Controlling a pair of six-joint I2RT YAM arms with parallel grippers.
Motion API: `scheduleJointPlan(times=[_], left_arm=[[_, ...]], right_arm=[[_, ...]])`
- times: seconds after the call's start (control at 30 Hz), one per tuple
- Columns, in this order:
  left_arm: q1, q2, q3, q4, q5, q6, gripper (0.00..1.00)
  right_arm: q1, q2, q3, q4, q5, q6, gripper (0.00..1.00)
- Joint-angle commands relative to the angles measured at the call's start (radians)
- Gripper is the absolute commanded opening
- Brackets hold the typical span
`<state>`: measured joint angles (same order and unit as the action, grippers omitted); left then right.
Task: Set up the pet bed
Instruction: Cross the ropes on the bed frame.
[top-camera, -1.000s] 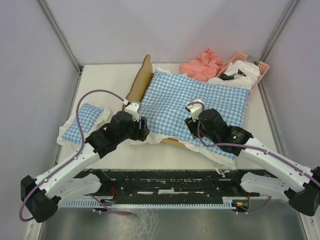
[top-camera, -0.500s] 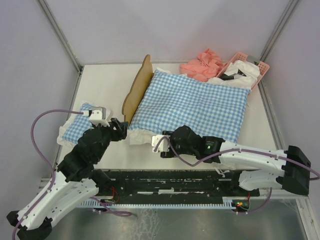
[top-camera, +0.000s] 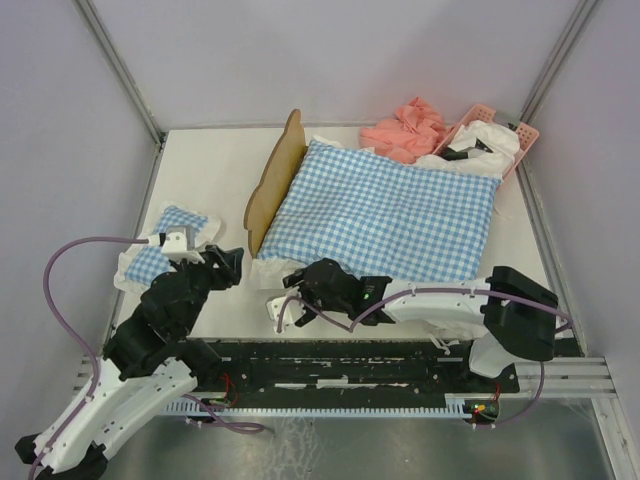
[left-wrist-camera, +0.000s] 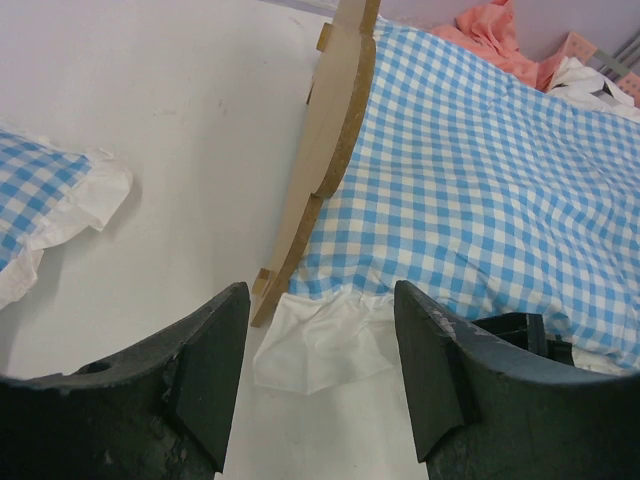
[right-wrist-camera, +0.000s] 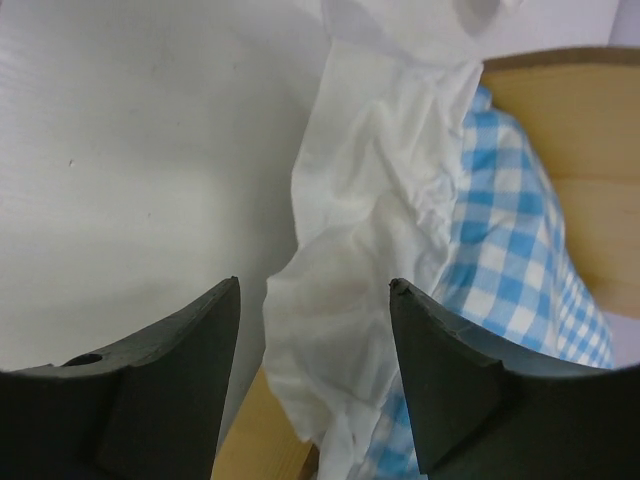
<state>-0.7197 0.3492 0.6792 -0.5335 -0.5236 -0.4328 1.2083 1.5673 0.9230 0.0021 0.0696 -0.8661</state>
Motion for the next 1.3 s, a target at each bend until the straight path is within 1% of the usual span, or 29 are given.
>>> scheduleJointPlan(times=[0.0,0.1,0.37,0.47,0.5,0.53,0.57,0.6,0.63,0.7,0.77,0.8,0.93,1.03,1.17,1.27], left_arm=[[0.001,-0.021,0.003,0.006,-0.039,-0.038,0.66],[0.000,-0.032,0.012,-0.001,-0.068,-0.032,0.66],[0.000,-0.086,-0.001,0.007,-0.109,-0.025,0.66],[0.000,-0.090,-0.007,0.011,-0.113,-0.023,0.66],[0.000,-0.089,-0.007,0.011,-0.111,-0.021,0.66],[0.000,-0.088,-0.007,0.012,-0.109,-0.020,0.66],[0.000,-0.087,-0.007,0.014,-0.109,-0.018,0.66],[0.000,-0.086,-0.009,0.014,-0.109,-0.017,0.65],[0.001,-0.086,-0.010,0.015,-0.108,-0.016,0.65],[0.000,-0.087,-0.012,0.019,-0.109,-0.014,0.64],[0.000,-0.086,-0.015,0.029,-0.104,-0.008,0.63],[0.000,-0.084,-0.017,0.035,-0.096,-0.001,0.63],[0.000,-0.061,-0.026,0.071,-0.042,0.048,0.62],[0.000,-0.023,-0.028,0.116,0.052,0.098,0.62],[0.000,0.080,0.002,0.168,0.215,0.162,0.59],[0.000,0.182,0.039,0.189,0.306,0.198,0.57]], right_arm=[[0.033,0.051,0.067,0.165,0.023,-0.068,0.70],[0.060,0.092,0.077,0.239,0.051,-0.083,0.71],[0.110,0.240,0.138,0.346,0.115,-0.100,0.75],[0.117,0.306,0.161,0.457,0.215,-0.123,0.75],[0.117,0.326,0.166,0.508,0.257,-0.137,0.74],[0.117,0.349,0.173,0.545,0.306,-0.161,0.71],[0.118,0.361,0.182,0.569,0.358,-0.190,0.66],[0.119,0.364,0.190,0.594,0.410,-0.208,0.56],[0.120,0.351,0.193,0.619,0.461,-0.201,0.38],[0.113,0.315,0.191,0.615,0.489,-0.133,0.23],[0.094,0.254,0.197,0.542,0.484,-0.019,0.07],[0.082,0.224,0.200,0.501,0.474,0.047,0.03],[0.020,0.112,0.192,0.406,0.418,0.275,0.02],[-0.048,0.061,0.205,0.313,0.352,0.425,0.02],[-0.119,0.023,0.204,0.273,0.304,0.518,0.02],[-0.175,0.006,0.207,0.251,0.297,0.568,0.02]])
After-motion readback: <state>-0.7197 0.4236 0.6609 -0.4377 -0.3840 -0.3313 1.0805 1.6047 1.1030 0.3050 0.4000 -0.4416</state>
